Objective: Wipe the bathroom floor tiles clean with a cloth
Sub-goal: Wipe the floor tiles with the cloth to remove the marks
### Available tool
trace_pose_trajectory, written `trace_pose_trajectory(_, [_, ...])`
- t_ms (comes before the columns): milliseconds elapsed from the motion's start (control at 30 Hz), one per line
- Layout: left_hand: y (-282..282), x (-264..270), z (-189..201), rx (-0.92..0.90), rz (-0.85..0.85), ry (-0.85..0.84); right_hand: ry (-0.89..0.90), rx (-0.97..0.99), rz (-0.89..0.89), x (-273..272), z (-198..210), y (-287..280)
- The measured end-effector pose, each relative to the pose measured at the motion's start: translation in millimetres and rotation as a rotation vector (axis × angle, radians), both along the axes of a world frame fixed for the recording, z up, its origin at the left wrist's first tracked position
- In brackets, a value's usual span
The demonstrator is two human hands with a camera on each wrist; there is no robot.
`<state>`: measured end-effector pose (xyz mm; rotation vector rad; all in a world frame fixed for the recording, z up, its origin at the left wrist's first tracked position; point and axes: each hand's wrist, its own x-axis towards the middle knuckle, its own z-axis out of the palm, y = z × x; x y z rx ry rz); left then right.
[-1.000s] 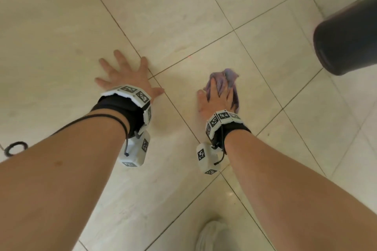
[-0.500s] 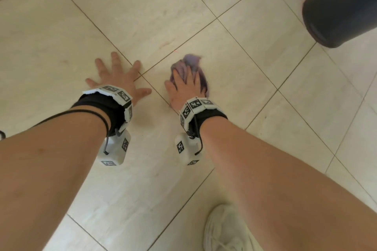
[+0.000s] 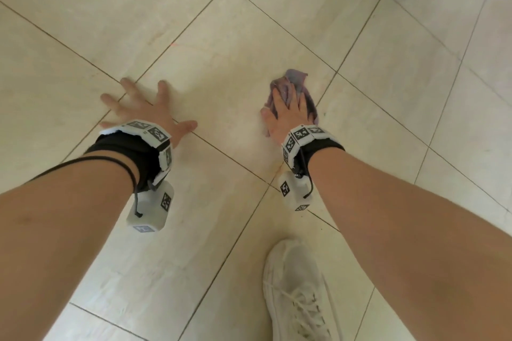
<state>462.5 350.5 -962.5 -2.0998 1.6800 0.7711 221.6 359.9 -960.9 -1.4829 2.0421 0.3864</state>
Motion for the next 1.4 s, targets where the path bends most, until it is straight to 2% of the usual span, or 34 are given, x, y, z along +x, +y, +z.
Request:
trace_pose_trajectory(100, [-2, -14, -5, -0.041, -0.031, 0.007, -0.071, 0.004, -0.057, 20, 4, -6])
trace_pose_trajectory(233, [4, -24, -8, -0.054, -0.022, 0.032, -0.136, -0.001, 0.105, 56, 9, 9])
trace_pose_trajectory(367, [19, -24, -15, -0.122, -0.078, 0.027, -0.132, -0.022, 0.160, 69, 2, 34])
trace_pose_trajectory(467, [17, -26, -13, -0.092, -0.057, 0.043, -0.107, -0.016, 0.207, 55, -2, 37])
trace_pose_trajectory(633, [8, -27, -1, -0.011, -0.038, 0.056, -0.046, 0.008, 0.069, 9, 2, 21])
trace_pose_trajectory(733, [5, -29, 0, -0.001, -0.051, 0.038, -0.025, 0.005, 0.025, 6, 2, 17])
trace_pose_trajectory(867, [3, -25, -2, 0.015, -0.081, 0.010, -0.055, 0.017, -0.021, 37, 7, 14])
trace_pose_trajectory(1033, [1, -11, 2, 0.043, -0.171, -0.012, -0.186, 0.035, 0.156, 84, 8, 51])
trace_pose_trajectory(1133, [14, -8, 5, 0.050, -0.216, -0.029, -0.151, 0.014, 0.196, 59, 2, 63])
trace_pose_trajectory(1267, [47, -25, 6, 0.118, -0.224, -0.059, -0.019, 0.021, 0.008, 0, 2, 38])
trace_pose_trajectory(1400, [55, -29, 4, 0.111, -0.199, -0.040, -0.041, 0.053, -0.037, 15, -2, 28])
